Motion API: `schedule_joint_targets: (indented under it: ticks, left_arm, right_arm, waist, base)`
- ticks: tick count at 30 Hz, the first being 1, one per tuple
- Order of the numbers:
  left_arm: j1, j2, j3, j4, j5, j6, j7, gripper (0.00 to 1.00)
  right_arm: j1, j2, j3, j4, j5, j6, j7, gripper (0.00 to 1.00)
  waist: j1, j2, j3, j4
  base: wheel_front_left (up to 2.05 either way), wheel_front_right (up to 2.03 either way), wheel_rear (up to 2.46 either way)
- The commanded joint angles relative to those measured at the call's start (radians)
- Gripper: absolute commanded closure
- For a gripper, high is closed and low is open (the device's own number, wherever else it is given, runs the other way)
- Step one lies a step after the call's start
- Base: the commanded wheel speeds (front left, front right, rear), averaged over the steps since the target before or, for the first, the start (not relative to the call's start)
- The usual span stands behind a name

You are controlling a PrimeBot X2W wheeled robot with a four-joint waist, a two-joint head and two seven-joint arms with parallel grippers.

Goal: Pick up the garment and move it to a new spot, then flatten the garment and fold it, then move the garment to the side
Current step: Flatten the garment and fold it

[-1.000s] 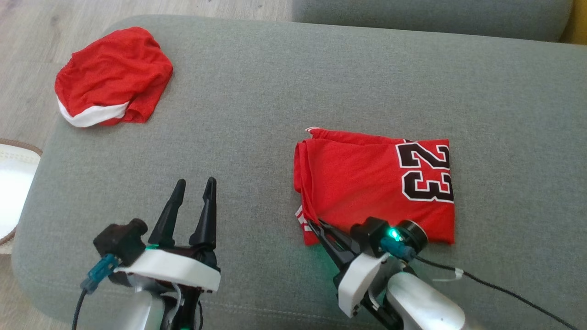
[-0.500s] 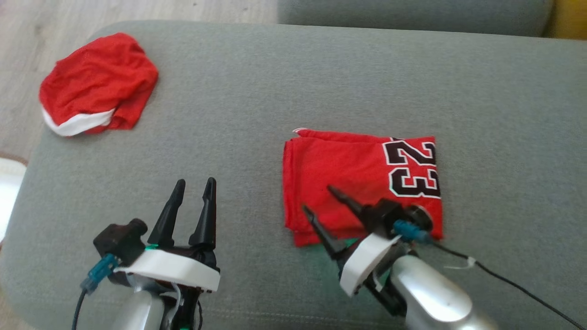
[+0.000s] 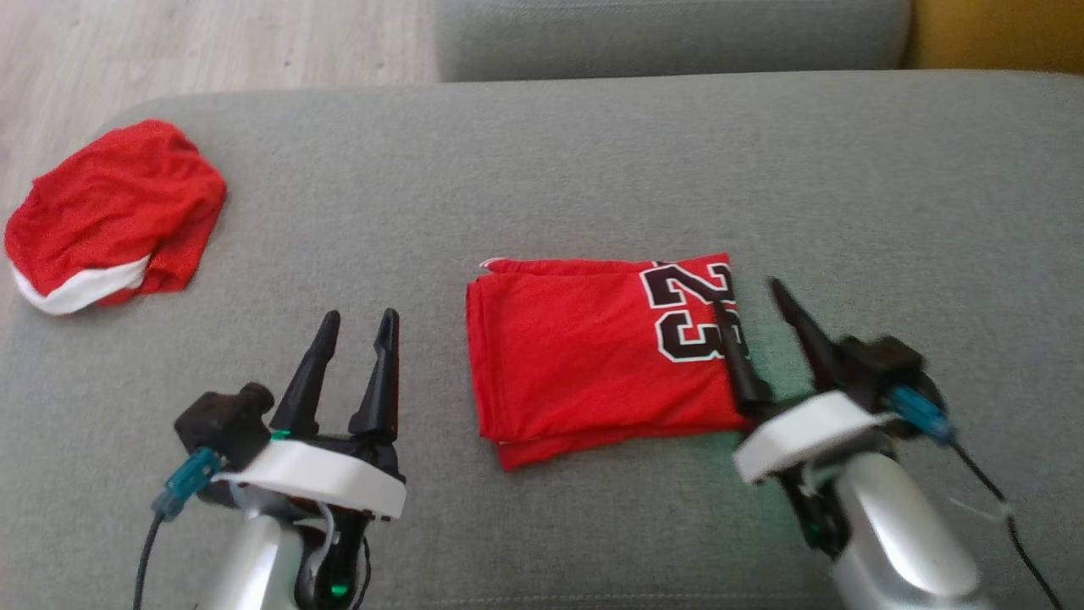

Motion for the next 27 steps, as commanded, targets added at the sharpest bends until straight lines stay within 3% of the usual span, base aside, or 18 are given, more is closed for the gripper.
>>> schedule_joint_targets:
  ticks: [1, 11, 27]
  left_arm:
    - [-0.036, 0.0, 0.045, -0.028, 0.009, 0.001, -0.012, 0.0]
    - [0.039, -0.005, 0.117, -0.037, 0.033, 0.016, -0.012, 0.0]
    - [0.084, -0.006, 0.126, -0.01, 0.083, 0.043, -0.012, 0.0]
  right_arm:
    - [-0.004, 0.012, -0.008, -0.041, -0.016, 0.007, -0.013, 0.0]
    - [0.121, 0.012, -0.184, -0.124, -0.089, 0.007, -0.014, 0.0]
    - [0.175, 0.012, -0.204, -0.161, -0.075, 0.007, -0.014, 0.0]
  waist:
    - [0.0, 0.0, -0.01, -0.012]
    - [0.0, 0.0, -0.053, -0.025]
    - [0.0, 0.0, -0.069, -0.019]
  base:
    - [0.0, 0.0, 0.0]
    - [0.0, 0.0, 0.0]
    - [0.0, 0.0, 0.0]
